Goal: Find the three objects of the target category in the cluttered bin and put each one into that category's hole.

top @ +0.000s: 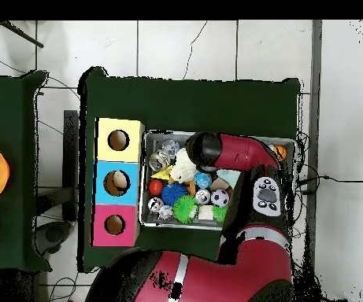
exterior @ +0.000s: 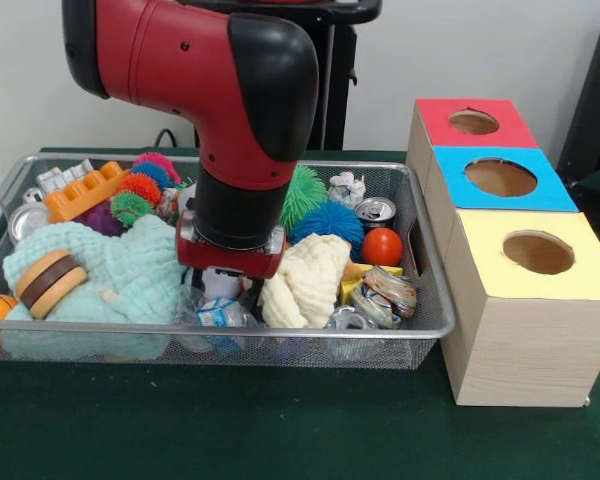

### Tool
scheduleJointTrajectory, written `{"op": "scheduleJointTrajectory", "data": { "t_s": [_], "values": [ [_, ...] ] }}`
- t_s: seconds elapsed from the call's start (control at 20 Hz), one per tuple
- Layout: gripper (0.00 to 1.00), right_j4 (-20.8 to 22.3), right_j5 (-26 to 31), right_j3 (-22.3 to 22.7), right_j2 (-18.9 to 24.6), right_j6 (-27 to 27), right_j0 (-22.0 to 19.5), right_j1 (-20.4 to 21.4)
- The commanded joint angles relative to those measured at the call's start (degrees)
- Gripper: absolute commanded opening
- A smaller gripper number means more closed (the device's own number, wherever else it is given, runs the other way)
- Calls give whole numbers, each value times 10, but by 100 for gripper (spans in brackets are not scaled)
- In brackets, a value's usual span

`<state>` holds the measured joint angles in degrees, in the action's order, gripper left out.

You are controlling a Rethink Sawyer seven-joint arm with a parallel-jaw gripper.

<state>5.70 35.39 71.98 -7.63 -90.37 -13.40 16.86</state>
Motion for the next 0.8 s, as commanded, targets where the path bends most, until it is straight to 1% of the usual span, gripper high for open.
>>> {"op": "scheduleJointTrajectory", "data": {
  "t_s": [0.05,0.15,0.25,0.35,0.55,0.65,0.8],
  "values": [
    [100,-19,20,-33,106,1,-18,-7],
    [100,-16,24,-33,107,2,-20,-7],
    [100,-13,27,-24,105,3,-24,0],
    [100,-10,38,-2,101,1,-26,18],
    [100,-7,65,43,81,-15,-16,71],
    [100,-7,78,49,76,-21,-9,86],
    [100,-7,90,46,75,-26,-3,90]
  ]
}}
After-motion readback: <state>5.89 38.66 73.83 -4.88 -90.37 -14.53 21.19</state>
